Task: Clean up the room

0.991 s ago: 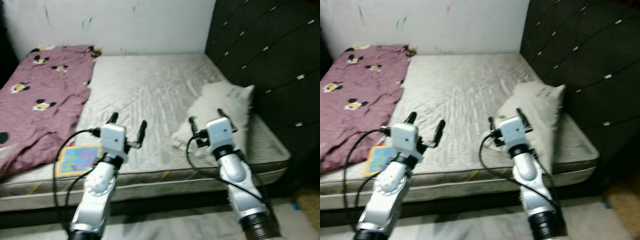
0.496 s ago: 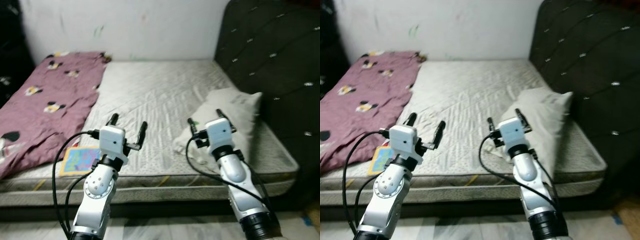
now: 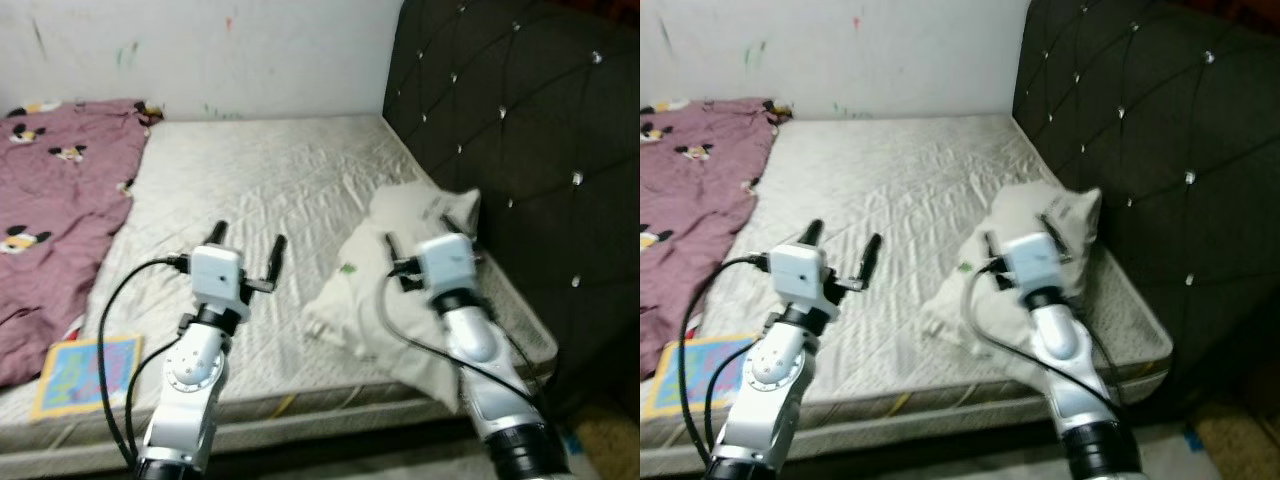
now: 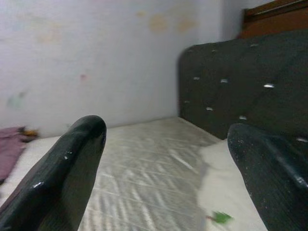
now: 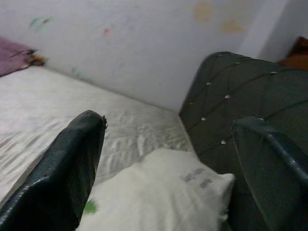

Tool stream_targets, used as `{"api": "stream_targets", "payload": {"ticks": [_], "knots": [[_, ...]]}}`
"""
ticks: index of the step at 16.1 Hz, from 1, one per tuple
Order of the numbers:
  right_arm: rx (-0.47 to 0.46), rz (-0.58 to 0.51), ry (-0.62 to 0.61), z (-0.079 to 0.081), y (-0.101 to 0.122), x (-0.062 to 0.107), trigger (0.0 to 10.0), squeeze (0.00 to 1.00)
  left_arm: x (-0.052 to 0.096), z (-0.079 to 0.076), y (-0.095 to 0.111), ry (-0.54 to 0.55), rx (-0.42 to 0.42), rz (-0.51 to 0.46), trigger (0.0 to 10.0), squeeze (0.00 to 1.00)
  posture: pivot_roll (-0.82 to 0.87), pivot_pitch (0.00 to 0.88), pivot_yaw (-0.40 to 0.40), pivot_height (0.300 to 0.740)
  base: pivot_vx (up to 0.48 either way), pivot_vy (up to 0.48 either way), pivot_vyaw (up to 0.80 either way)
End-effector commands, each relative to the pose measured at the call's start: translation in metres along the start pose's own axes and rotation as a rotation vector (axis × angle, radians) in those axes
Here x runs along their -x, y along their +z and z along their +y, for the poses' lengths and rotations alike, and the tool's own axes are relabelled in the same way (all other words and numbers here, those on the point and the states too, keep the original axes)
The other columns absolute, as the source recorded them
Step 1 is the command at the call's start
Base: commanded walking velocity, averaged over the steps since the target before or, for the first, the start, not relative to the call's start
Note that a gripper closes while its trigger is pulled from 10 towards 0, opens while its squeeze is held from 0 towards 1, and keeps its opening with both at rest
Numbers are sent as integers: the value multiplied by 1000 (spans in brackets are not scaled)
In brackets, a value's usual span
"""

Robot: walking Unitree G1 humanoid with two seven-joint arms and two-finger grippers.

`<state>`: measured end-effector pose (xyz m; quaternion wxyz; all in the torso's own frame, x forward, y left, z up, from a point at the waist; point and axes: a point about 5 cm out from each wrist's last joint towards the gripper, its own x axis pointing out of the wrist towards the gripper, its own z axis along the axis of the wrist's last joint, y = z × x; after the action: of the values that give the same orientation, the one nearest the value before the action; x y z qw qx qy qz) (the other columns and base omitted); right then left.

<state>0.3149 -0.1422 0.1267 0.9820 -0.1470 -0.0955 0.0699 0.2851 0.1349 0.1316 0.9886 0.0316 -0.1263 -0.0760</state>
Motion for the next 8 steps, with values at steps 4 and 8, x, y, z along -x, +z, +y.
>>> {"api": "stream_targets", "payload": {"ticks": [4, 8], "knots": [[-33, 18, -50, -8, -1, 1, 10000, 0, 13, 42, -6, 210, -85, 56, 10000, 0, -35, 0, -28, 740, 0, 0, 0], [-36, 22, -27, -9, -4, 3, 10000, 0, 27, 45, -13, 258, -49, 112, 10000, 0, -22, 0, -26, 740, 0, 0, 0]]}}
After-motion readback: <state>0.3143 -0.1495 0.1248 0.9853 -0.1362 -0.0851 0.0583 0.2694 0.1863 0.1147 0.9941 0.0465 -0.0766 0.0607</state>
